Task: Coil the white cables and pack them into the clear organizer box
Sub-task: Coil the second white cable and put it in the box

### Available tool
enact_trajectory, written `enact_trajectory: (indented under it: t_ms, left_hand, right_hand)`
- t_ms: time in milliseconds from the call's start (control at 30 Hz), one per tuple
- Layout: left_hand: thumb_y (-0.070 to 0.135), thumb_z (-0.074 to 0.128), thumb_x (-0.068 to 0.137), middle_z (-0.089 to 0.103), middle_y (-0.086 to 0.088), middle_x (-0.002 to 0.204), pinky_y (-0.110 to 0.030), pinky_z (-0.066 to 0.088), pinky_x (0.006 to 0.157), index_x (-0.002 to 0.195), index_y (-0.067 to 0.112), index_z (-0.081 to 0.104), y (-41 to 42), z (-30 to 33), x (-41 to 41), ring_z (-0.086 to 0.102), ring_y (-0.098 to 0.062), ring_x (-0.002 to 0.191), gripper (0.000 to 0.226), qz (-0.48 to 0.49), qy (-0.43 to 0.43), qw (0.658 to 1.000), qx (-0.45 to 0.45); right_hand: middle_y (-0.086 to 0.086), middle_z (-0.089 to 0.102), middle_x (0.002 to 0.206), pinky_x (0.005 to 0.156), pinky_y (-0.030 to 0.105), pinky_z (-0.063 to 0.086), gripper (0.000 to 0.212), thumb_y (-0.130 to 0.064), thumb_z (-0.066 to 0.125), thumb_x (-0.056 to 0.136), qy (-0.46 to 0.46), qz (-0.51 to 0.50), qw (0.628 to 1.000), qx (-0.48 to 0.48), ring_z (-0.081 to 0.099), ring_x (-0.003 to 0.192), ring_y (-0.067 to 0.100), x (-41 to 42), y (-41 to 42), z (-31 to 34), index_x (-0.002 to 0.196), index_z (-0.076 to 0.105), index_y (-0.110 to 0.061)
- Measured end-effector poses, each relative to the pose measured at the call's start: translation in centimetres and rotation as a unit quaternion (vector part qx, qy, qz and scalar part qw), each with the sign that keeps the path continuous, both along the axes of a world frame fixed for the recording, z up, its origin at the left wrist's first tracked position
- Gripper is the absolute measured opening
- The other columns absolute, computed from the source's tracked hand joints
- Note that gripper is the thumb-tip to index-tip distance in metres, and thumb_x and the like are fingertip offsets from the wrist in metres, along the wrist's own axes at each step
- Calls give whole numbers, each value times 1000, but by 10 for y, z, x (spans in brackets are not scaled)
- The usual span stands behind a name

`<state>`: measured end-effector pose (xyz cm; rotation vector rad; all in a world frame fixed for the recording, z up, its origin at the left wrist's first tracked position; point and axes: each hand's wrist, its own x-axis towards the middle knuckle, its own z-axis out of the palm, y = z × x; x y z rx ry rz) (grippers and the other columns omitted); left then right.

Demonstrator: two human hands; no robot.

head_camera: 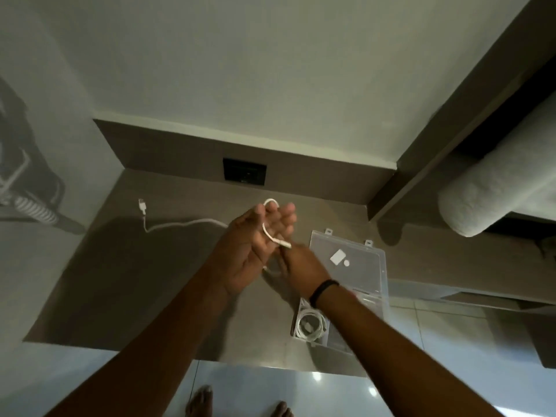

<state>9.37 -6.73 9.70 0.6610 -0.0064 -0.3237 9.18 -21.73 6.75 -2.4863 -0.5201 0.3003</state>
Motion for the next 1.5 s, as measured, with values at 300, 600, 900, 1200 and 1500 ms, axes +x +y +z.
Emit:
enact_trajectory:
  t_ms: [300, 600, 900, 1200, 1500]
  left_hand:
    - [38, 52, 99, 79, -5, 100, -59, 52, 100, 105, 19, 78, 67, 45, -15, 73, -25, 95, 33, -25, -96, 908, 407]
    - [24, 44, 105, 63, -5, 73, -31, 59, 71, 93, 8, 67, 38, 75, -45, 63, -16, 67, 30, -32, -19, 997, 65]
    - [24, 47, 107, 79, 2, 103, -27, 50, 84, 110, 12, 74, 57, 63, -47, 72, -1, 95, 30, 26, -148, 865, 479]
    - [26, 47, 103, 53, -4, 67, -35, 57, 71, 99, 5, 66, 34, 68, -70, 52, -15, 60, 28, -100, 17, 991, 88]
    - [25, 41, 108, 73, -13, 124, -39, 47, 110, 111, 6, 63, 50, 48, -42, 65, -22, 123, 29, -21, -11, 970, 243]
  right_hand:
    - [2, 68, 88, 64, 32, 48, 15, -31, 52, 98, -205, 52, 977, 4, 61, 76, 19, -28, 21, 107, 100, 63, -22]
    - [9, 73, 101, 76, 33, 52, 26, -11, 50, 94, -100, -33, 994, 29, 67, 89, 25, -45, 29, 81, 116, 61, -19]
    - [1, 68, 76, 63, 38, 53, 22, -35, 49, 99, -141, 58, 986, -67, 61, 67, 18, -69, 30, 130, 93, 65, -21]
    - [3, 66, 91, 64, 36, 53, 8, -17, 52, 98, -177, -31, 977, -116, 62, 76, 23, -34, -1, 113, 104, 54, -22]
    - [13, 70, 102, 78, 44, 55, 15, -21, 48, 101, 10, 78, 986, -146, 64, 86, 29, -83, 27, 83, 115, 51, -17]
